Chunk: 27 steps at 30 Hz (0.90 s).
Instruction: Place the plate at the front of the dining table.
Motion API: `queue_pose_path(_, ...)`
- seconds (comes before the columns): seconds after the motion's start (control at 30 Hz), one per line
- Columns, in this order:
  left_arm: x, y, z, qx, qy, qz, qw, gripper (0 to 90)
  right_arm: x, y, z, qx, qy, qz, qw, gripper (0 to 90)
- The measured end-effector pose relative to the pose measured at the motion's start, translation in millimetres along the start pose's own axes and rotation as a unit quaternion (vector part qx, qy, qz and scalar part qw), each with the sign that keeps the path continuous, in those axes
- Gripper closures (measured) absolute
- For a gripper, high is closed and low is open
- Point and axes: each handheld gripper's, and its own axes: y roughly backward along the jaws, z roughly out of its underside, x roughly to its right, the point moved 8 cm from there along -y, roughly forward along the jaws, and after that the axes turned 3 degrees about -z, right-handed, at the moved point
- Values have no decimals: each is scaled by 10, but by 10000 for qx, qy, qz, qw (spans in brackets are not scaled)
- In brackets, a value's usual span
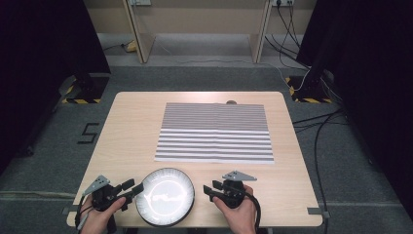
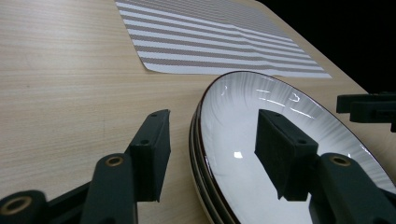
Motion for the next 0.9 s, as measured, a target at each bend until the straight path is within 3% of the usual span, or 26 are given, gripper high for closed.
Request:
queue_pose_path(0.3, 18, -13, 2, -123, -50, -33, 9999, 458, -142, -74, -98, -124, -104, -76, 9998, 603)
queue_pose_path(0.6, 34, -26, 21, -203, -1, 2, 9998, 458, -322, -193, -188, -295, -35, -203, 9994, 645)
queue_pose_path(0.83, 24, -34, 45, -319, 3, -94, 9994, 465, -342, -257, -179, -477, 12, -154, 9987, 669)
queue_pose_path(0.9, 21, -38, 59, -357, 18, -115, 9993, 465, -325, -278, -141, -621, 181, -58, 9979, 694)
